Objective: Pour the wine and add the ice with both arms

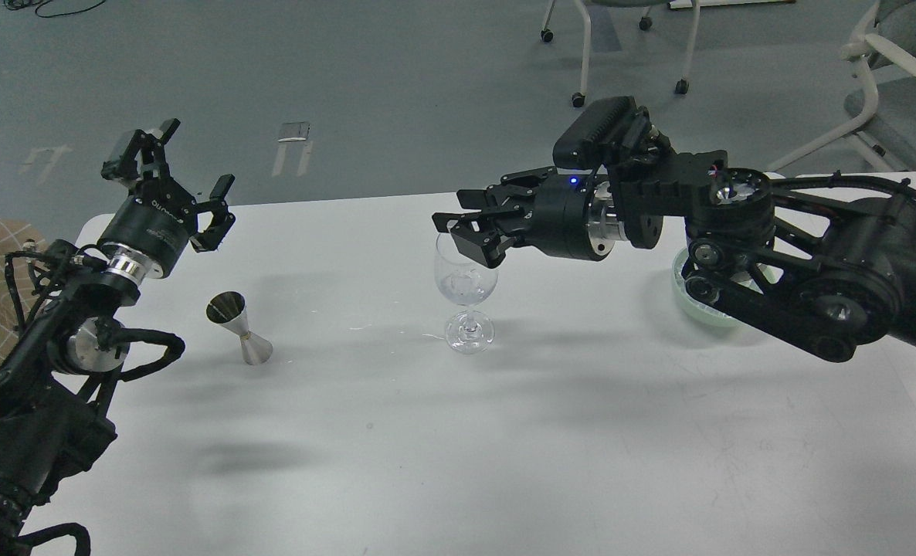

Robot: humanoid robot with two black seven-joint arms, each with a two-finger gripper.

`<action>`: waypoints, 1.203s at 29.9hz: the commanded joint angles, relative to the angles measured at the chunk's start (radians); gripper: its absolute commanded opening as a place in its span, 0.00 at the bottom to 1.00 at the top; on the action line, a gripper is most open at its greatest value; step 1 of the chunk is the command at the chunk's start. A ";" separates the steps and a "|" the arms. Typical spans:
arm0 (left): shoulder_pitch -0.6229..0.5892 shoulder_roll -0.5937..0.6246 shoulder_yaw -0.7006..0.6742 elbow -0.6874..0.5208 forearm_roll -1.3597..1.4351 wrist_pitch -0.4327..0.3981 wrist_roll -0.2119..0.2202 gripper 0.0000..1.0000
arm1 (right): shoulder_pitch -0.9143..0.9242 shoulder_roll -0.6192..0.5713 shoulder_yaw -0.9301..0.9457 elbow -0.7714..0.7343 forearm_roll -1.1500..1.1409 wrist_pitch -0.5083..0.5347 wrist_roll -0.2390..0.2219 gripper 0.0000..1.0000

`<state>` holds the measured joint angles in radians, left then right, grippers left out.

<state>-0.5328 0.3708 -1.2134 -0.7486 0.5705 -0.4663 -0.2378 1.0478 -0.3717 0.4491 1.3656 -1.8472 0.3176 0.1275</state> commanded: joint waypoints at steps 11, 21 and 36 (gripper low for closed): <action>-0.038 -0.001 0.000 0.000 -0.011 0.003 0.002 0.98 | 0.032 0.108 0.451 -0.420 0.290 -0.015 0.015 0.96; -0.082 -0.018 -0.005 0.000 -0.049 0.018 -0.003 0.98 | 0.077 0.209 0.539 -0.686 0.709 -0.046 0.072 0.97; -0.119 -0.035 -0.003 0.096 -0.120 -0.022 0.005 0.98 | 0.026 0.338 0.542 -0.947 1.203 -0.008 0.265 0.99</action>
<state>-0.6403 0.3392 -1.2157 -0.6999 0.4587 -0.4861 -0.2333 1.0940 -0.0438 0.9900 0.4249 -0.7053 0.2874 0.3628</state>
